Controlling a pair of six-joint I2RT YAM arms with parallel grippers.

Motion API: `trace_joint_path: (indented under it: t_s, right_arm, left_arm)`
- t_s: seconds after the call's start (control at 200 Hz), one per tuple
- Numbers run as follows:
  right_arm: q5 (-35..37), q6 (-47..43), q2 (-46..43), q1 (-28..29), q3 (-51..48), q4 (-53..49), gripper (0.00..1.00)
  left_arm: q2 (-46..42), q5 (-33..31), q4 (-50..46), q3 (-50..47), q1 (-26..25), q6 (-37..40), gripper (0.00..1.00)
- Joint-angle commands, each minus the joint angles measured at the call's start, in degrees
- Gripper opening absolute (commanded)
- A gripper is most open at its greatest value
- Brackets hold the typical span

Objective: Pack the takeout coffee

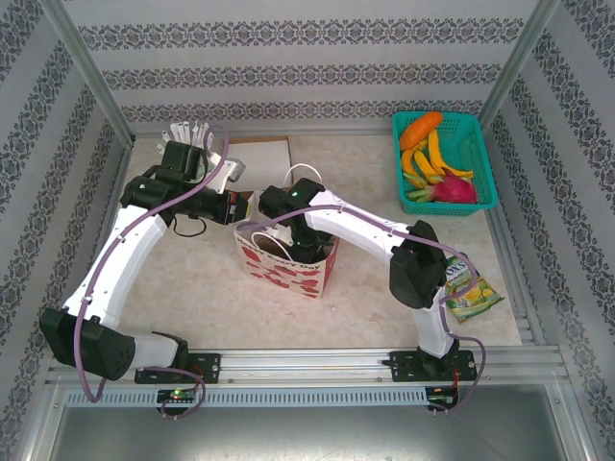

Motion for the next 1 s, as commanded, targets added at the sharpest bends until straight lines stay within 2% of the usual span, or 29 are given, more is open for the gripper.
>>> trace_joint_path:
  t_s: [0.0, 0.994]
  right_arm:
    - [0.0, -0.3, 1.1, -0.7, -0.7, 0.6, 0.59]
    - [0.2, 0.6, 3.0, -0.9, -8.3, 7.4, 0.59]
  left_arm:
    - [-0.8, 1.9, 1.8, -0.6, 0.5, -0.2, 0.0]
    - [-0.5, 3.0, 1.9, -0.9, 0.4, 0.3, 0.0]
